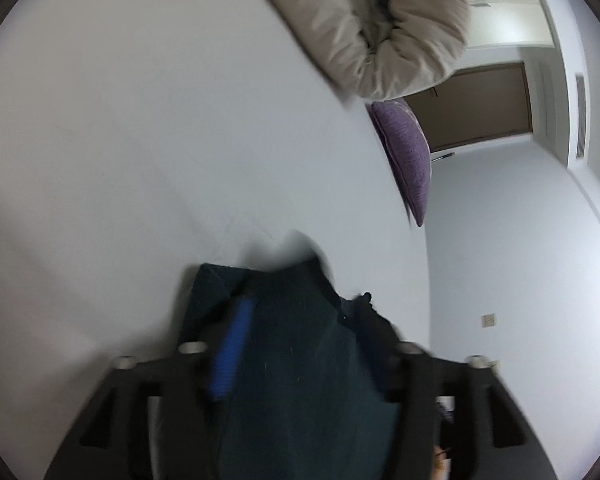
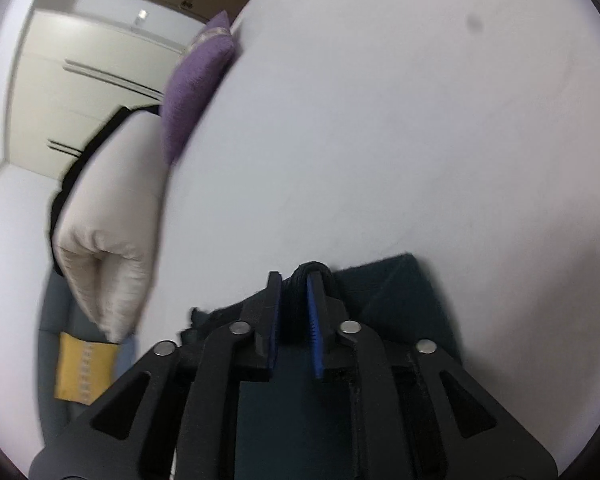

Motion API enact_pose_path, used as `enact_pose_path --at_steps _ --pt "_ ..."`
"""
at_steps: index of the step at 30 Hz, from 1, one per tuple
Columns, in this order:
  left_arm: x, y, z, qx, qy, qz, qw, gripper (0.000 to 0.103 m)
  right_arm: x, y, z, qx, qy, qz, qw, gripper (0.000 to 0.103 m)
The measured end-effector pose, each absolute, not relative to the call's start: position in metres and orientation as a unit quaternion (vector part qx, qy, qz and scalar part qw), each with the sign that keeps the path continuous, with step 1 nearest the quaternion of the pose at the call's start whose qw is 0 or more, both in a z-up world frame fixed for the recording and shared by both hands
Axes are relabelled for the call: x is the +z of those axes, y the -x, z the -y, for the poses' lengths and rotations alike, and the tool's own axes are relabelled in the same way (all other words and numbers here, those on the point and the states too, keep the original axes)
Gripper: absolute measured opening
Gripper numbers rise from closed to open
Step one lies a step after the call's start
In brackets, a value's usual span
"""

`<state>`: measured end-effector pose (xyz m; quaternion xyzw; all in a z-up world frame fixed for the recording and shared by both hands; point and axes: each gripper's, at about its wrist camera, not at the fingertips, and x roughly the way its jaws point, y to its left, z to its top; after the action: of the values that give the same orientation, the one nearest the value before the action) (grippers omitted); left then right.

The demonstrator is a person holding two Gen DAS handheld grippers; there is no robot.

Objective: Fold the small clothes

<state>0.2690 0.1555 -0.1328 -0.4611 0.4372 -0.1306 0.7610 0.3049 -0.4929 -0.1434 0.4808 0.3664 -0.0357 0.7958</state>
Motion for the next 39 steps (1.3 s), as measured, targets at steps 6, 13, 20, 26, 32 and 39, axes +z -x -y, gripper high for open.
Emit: enact_pose_path --at_steps 6,13,20,26,32,39 --pt "-0.109 -0.24 -0.156 -0.119 0.431 -0.414 0.793 0.063 -0.123 -0.281 0.497 -0.056 -0.443 -0.362 0.818 0.023" --pt "-0.114 -0.204 -0.134 -0.108 0.342 -0.434 0.826 0.063 -0.097 -0.257 0.458 -0.036 -0.332 -0.398 0.854 0.023" --pt "-0.14 -0.199 -0.131 -0.079 0.297 -0.458 0.834 0.062 -0.112 -0.228 0.413 -0.039 -0.218 -0.455 0.863 0.022" --pt "-0.126 -0.18 -0.133 -0.078 0.287 -0.44 0.847 0.062 -0.106 -0.201 0.405 -0.033 -0.211 -0.438 0.873 0.022" --pt "-0.109 -0.152 -0.108 -0.073 0.215 -0.425 0.876 0.062 -0.109 -0.165 0.418 -0.025 -0.215 -0.449 0.867 0.022" --pt "-0.123 -0.142 -0.096 -0.072 0.188 -0.445 0.873 0.048 -0.103 -0.146 0.423 -0.034 -0.215 -0.441 0.871 0.021"
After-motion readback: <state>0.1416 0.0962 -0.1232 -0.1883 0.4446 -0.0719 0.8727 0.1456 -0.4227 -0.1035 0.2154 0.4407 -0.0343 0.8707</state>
